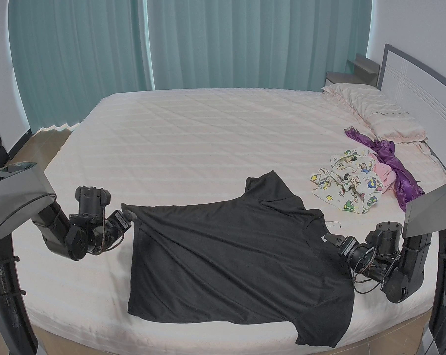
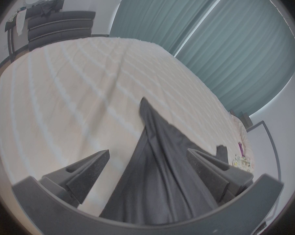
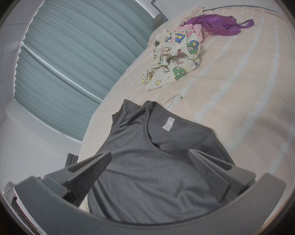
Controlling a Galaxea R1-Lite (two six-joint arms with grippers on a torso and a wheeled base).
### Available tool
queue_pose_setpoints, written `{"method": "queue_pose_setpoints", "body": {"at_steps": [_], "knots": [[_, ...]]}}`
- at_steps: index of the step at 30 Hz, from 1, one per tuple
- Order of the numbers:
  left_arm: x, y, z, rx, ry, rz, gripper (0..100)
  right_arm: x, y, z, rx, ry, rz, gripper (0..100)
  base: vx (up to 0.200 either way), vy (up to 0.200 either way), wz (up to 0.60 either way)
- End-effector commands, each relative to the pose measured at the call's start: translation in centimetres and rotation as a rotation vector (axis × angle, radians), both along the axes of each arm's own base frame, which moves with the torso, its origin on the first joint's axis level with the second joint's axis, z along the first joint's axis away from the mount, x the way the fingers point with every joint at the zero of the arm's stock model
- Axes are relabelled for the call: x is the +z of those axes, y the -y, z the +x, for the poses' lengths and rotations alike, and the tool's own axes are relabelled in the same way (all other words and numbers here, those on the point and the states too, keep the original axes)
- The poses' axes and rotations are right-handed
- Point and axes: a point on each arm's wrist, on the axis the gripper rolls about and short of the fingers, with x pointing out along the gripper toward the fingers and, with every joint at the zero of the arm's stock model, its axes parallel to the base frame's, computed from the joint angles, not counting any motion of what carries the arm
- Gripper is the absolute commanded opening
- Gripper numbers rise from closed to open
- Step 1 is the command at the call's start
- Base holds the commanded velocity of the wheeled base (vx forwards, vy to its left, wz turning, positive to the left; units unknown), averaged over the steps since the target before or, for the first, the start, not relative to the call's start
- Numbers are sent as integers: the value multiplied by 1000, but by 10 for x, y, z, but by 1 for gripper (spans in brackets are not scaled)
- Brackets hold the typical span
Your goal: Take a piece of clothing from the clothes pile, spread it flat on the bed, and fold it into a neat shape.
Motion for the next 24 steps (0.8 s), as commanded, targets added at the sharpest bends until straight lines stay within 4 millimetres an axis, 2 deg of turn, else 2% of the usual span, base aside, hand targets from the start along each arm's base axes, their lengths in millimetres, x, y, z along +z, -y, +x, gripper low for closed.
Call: {"method": "queue_pose_setpoints", "body": {"at_steps": [1,6,9,12,18,24], "knots": [[12,12,-58,-63,-24,-57,100,1,0,0,1,9,2,100,0,0,0],[-4,15,-86,-59,-114,-76,100,2,0,0,-1,13,0,100,0,0,0],[-9,17,-96,-63,-151,-80,100,3,0,0,-1,14,0,100,0,0,0],[-24,27,-116,-102,-243,-86,100,3,0,-1,0,11,0,100,0,0,0],[-36,42,-125,-141,-260,-94,100,3,-2,-2,5,11,0,100,0,0,0],[-49,47,-125,-136,-262,-61,100,3,-2,-1,8,11,0,100,0,0,0]]}}
